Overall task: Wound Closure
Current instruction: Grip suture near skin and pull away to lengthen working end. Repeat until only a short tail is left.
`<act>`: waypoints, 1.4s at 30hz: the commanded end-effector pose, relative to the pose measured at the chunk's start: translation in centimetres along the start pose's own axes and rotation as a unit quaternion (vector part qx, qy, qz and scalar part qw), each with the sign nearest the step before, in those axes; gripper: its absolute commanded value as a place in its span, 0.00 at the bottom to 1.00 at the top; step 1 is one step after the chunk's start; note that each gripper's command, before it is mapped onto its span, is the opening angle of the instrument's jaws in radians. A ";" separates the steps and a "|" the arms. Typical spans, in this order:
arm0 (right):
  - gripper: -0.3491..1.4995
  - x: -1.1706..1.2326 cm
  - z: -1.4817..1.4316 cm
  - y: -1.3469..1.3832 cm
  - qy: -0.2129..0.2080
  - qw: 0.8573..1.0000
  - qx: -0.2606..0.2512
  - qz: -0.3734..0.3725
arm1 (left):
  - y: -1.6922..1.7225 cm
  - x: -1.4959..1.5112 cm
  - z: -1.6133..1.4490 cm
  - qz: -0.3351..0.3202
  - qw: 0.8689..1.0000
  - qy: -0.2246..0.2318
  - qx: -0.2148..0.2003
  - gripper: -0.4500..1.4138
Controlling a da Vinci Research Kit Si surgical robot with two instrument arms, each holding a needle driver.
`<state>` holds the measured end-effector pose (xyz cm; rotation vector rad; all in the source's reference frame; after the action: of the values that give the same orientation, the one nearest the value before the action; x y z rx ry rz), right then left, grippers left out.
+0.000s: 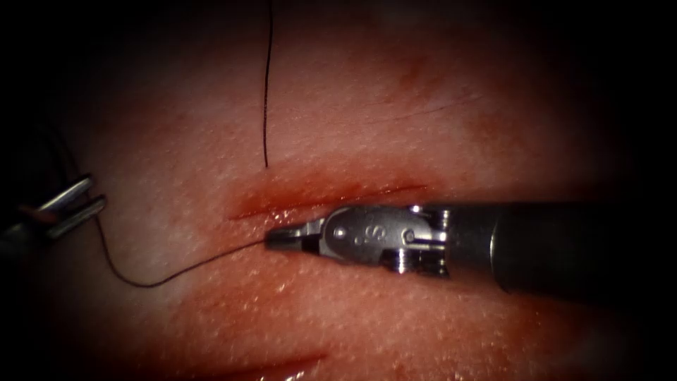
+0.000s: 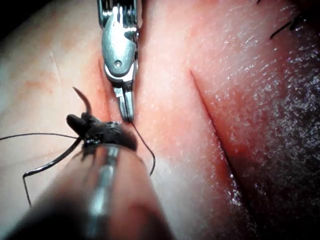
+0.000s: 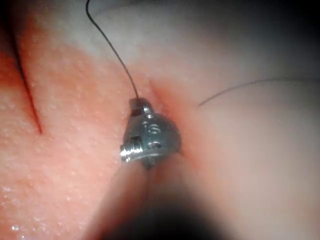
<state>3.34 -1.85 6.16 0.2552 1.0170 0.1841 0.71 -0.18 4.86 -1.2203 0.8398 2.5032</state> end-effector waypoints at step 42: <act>0.97 0.78 -0.59 -0.73 0.083 0.995 -0.001 -0.057 | -0.11 -0.42 0.24 0.004 0.999 -0.025 -0.027 0.00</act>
<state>3.21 -2.31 4.96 0.1818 1.1921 0.1031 0.94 0.07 5.23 -1.1638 0.7677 2.5686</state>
